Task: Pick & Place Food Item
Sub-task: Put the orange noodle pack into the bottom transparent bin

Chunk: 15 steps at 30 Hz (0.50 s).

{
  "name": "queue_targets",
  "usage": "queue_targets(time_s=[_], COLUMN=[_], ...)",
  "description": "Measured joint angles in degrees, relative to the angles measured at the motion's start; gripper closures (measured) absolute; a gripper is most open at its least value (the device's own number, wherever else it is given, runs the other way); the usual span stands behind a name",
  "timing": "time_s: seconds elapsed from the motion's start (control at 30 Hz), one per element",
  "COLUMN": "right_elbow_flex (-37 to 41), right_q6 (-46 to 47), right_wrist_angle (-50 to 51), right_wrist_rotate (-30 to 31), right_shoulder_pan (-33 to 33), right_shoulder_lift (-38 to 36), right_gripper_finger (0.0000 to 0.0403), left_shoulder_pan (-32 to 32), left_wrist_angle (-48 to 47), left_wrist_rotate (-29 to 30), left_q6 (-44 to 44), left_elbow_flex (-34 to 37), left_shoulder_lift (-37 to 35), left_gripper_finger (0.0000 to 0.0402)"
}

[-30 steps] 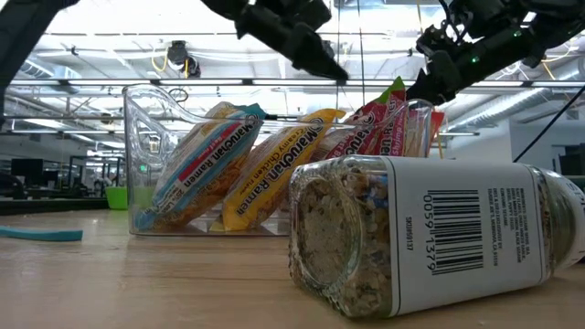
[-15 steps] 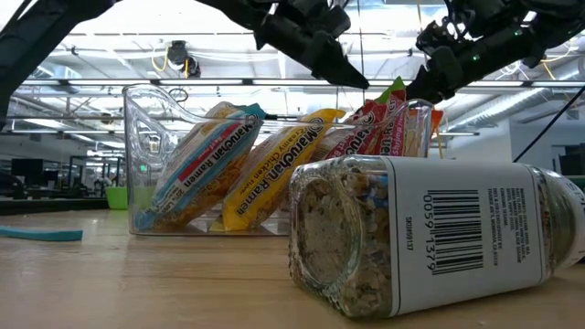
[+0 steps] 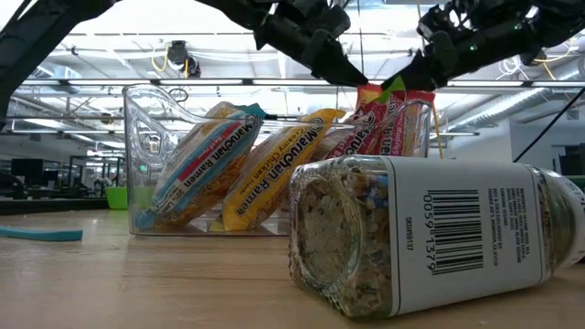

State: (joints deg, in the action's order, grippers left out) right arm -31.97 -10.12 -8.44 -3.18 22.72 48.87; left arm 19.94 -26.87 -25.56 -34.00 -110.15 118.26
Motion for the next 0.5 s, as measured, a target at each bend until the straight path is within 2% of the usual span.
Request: queue_targets(time_s=[0.33, 0.43, 0.5], right_elbow_flex=[0.0, 0.0, 0.0], right_q6=[-0.01, 0.05, 0.17], right_wrist_angle=[-2.93, -3.53, -3.72], right_wrist_rotate=[-0.32, -2.24, -2.91], right_shoulder_pan=[-0.02, -0.02, -0.02], right_shoulder_lift=[-0.01, 0.0, 0.0], right_gripper_finger=[0.0403, 0.0403, 0.0403], left_shoulder_pan=[0.0, 0.0, 0.0], left_wrist_angle=[-0.33, -0.34, -0.35], left_wrist_rotate=[0.72, 2.89, 3.01], left_q6=[-0.22, -0.28, -0.8], left_elbow_flex=[0.0, 0.0, 0.0], left_shoulder_lift=[0.0, 0.0, 0.0], left_gripper_finger=[0.0207, 0.0235, 0.0269])
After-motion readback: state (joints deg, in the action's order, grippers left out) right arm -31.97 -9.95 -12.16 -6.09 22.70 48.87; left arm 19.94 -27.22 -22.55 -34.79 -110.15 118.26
